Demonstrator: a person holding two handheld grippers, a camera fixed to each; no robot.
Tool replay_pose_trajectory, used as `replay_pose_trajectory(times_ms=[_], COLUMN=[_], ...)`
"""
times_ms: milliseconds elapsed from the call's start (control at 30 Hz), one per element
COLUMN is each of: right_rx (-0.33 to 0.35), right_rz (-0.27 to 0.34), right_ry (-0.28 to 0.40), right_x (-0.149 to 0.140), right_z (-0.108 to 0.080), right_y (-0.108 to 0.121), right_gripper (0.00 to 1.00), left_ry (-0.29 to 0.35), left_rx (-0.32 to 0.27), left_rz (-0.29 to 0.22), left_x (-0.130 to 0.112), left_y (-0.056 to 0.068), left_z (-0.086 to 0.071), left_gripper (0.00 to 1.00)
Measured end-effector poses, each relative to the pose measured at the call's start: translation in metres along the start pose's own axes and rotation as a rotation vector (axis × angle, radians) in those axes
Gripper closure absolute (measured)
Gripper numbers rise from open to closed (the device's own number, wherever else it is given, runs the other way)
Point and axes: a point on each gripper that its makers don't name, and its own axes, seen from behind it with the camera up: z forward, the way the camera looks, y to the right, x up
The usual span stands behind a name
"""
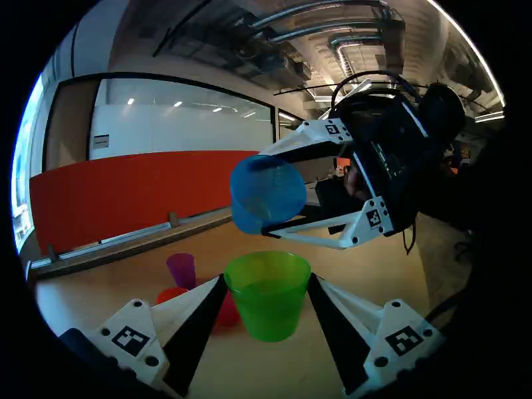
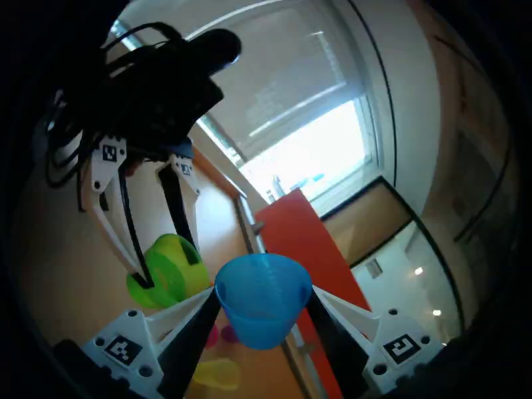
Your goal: Pour water
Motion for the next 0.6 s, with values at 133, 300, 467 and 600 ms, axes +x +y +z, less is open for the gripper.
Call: replay_pose_trajectory(times_ms=[133, 300, 467, 600], right_rx=[-0.014, -0.019, -0.007, 0.003], right_rz=[0.155, 0.317, 0.475, 0.605], right_ry=[-0.001, -0.004, -0.002, -0.034], right_x=[-0.006, -0.011, -0.017, -0.031], right_z=[0.003, 0.008, 0.013, 0.018], right_y=[0.0, 0.002, 0.004, 0.003], right_gripper=[0.1, 0.1, 0.1, 0.1], left_ry=[0.0, 0.002, 0.006, 0.007], left_rx=[0.004, 0.009, 0.016, 0.023], left_rz=[0.003, 0.005, 0.004, 0.005], left_x=[0.001, 0.003, 0.005, 0.006], left_y=[0.0, 0.001, 0.0, -0.002], left_z=[-0.001, -0.003, -0.006, -0.008], left_gripper=[0.13, 0.13, 0.13, 0.13])
